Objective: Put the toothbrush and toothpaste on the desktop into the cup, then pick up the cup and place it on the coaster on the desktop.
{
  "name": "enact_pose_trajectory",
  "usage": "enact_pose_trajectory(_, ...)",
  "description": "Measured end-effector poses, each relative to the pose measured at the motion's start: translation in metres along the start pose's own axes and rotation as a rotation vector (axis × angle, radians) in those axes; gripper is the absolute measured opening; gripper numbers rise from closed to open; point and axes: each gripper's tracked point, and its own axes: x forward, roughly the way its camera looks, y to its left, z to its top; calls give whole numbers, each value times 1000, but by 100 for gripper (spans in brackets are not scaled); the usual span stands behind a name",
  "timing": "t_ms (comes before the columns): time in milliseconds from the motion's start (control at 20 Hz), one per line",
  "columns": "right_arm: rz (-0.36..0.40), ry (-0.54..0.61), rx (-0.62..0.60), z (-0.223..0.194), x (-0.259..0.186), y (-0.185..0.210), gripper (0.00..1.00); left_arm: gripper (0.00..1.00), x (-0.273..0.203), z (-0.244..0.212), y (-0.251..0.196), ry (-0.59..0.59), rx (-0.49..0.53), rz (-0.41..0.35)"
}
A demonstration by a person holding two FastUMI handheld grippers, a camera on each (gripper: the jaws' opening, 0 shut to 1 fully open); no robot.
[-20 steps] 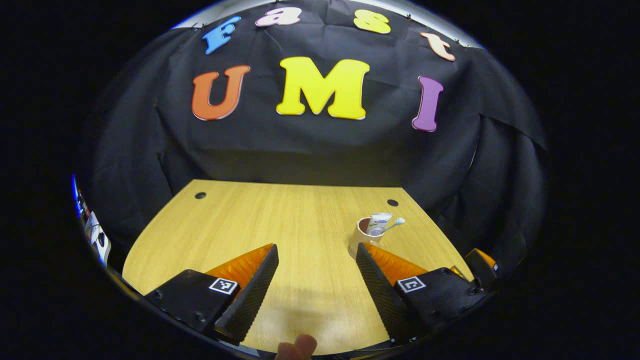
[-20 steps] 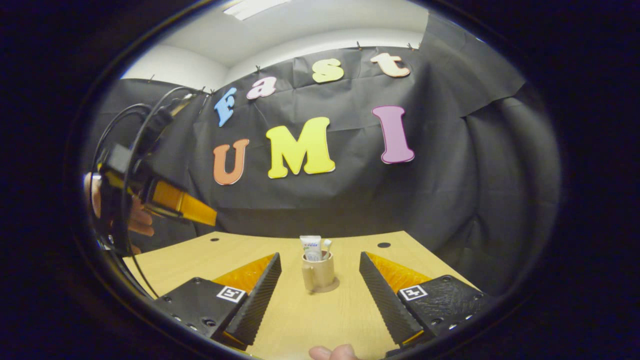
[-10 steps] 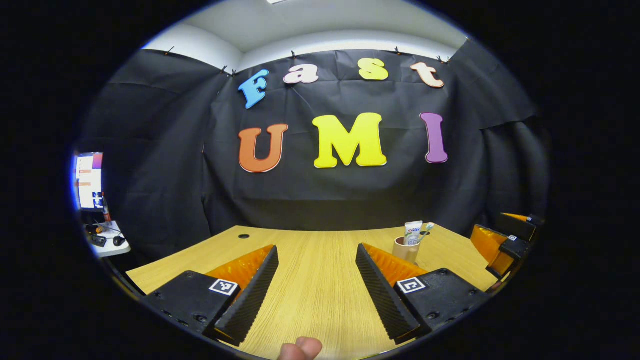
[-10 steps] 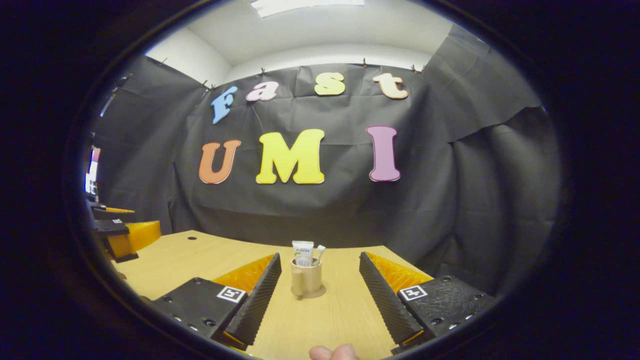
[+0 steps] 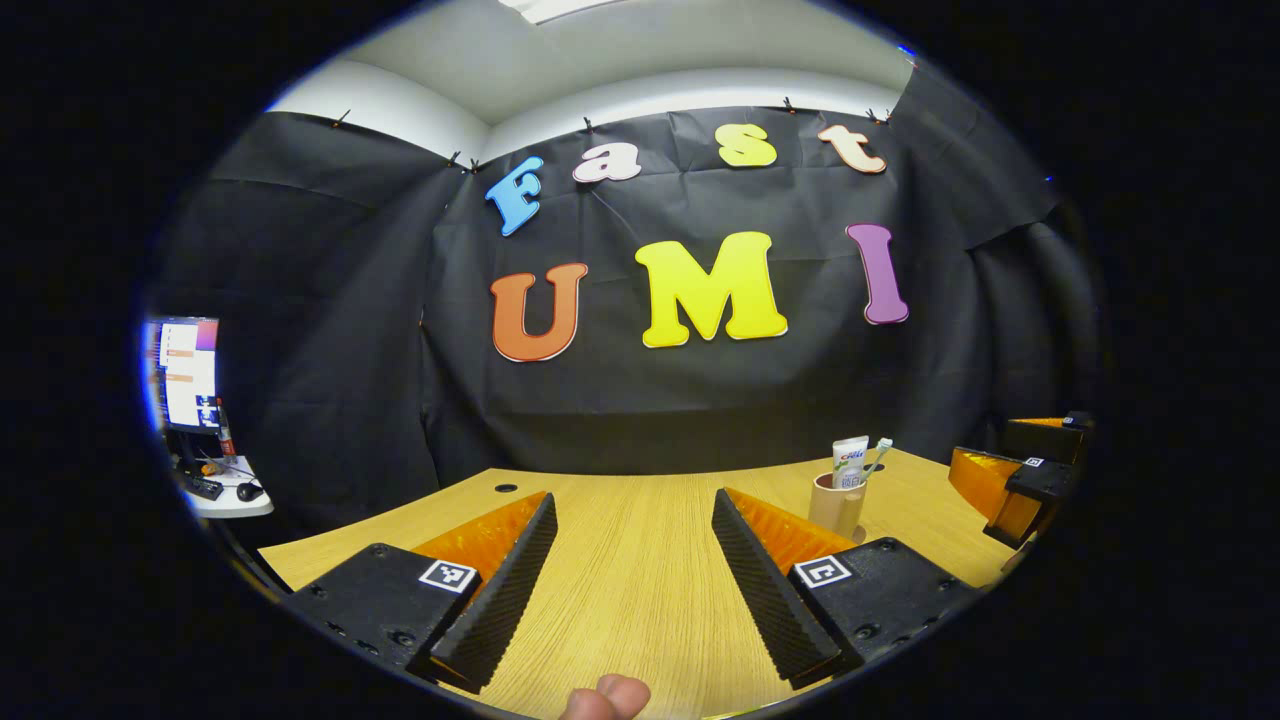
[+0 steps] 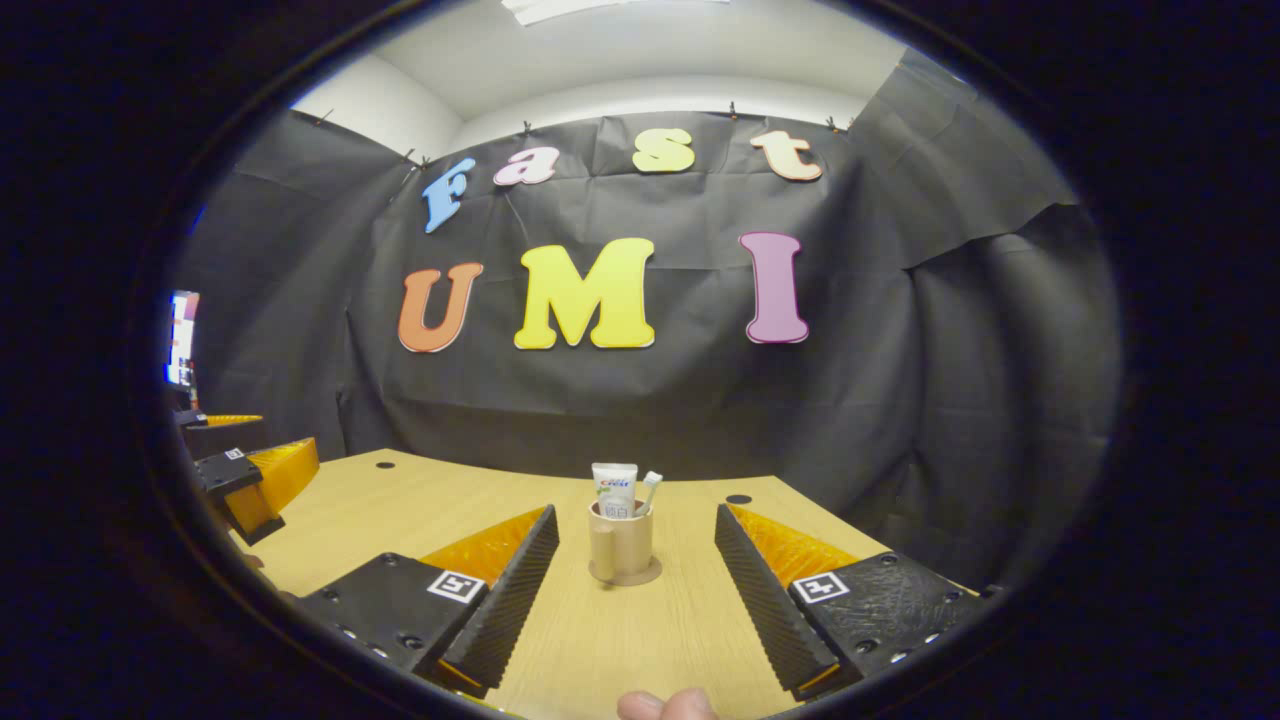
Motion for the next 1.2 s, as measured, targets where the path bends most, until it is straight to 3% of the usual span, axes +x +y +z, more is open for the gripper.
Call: enact_pose_trajectory(1200, -42, -33, 4, 10, -11, -5, 95, 99, -5, 0, -7, -15, -46, -64)
